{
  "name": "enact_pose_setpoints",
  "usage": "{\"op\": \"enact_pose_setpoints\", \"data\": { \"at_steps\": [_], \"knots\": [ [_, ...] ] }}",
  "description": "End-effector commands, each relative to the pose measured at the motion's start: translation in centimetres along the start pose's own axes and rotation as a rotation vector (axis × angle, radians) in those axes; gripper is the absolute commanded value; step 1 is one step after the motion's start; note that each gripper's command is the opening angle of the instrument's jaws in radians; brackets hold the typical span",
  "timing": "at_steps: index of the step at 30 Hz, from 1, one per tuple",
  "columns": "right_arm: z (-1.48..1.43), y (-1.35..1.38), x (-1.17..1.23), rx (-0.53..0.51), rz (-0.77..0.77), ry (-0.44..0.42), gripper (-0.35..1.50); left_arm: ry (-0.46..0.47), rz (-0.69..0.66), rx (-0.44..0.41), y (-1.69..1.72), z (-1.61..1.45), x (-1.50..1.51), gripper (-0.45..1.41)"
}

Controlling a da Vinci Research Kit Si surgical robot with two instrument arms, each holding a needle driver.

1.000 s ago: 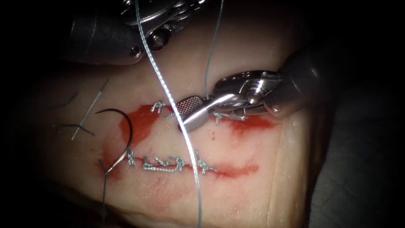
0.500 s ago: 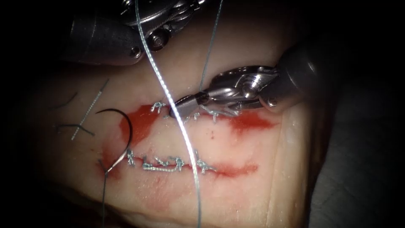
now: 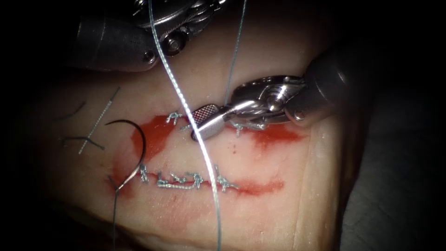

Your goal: Wound Closure

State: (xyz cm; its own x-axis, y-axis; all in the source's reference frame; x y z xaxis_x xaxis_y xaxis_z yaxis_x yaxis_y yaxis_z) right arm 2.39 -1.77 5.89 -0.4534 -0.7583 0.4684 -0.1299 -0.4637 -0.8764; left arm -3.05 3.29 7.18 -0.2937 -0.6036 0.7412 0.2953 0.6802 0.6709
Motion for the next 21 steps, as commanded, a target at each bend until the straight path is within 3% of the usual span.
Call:
{"op": "enact_pose_setpoints", "data": {
  "at_steps": [1,7,11,13,14,16,17,21],
  "knots": [
    [0.09,-0.05,-0.02,0.0,-0.017,-0.003,0.93,-0.001,0.002,0.0,0.04,0.06,0.03,-0.45],
    [0.1,-0.04,-0.02,0.0,-0.024,-0.002,0.96,-0.001,0.002,0.0,0.04,0.06,0.03,-0.45],
    [0.11,-0.06,-0.04,0.002,-0.022,-0.004,0.88,-0.001,0.002,0.0,0.03,0.06,0.03,-0.45],
    [0.11,-0.06,-0.04,0.001,-0.022,-0.004,0.71,-0.001,0.002,0.0,0.03,0.06,0.03,-0.45],
    [0.11,-0.05,-0.04,0.001,-0.022,-0.004,0.46,-0.001,0.002,0.0,0.03,0.06,0.03,-0.45],
    [0.11,-0.05,-0.03,-0.002,-0.017,-0.003,-0.22,-0.001,0.002,0.0,0.03,0.06,0.03,-0.45],
    [0.11,-0.05,-0.04,-0.002,-0.011,-0.002,-0.35,-0.001,0.002,0.0,0.03,0.06,0.03,-0.45],
    [0.11,-0.05,-0.04,-0.012,0.001,0.002,-0.35,-0.001,0.002,0.0,0.03,0.06,0.03,-0.45]
  ]
}}
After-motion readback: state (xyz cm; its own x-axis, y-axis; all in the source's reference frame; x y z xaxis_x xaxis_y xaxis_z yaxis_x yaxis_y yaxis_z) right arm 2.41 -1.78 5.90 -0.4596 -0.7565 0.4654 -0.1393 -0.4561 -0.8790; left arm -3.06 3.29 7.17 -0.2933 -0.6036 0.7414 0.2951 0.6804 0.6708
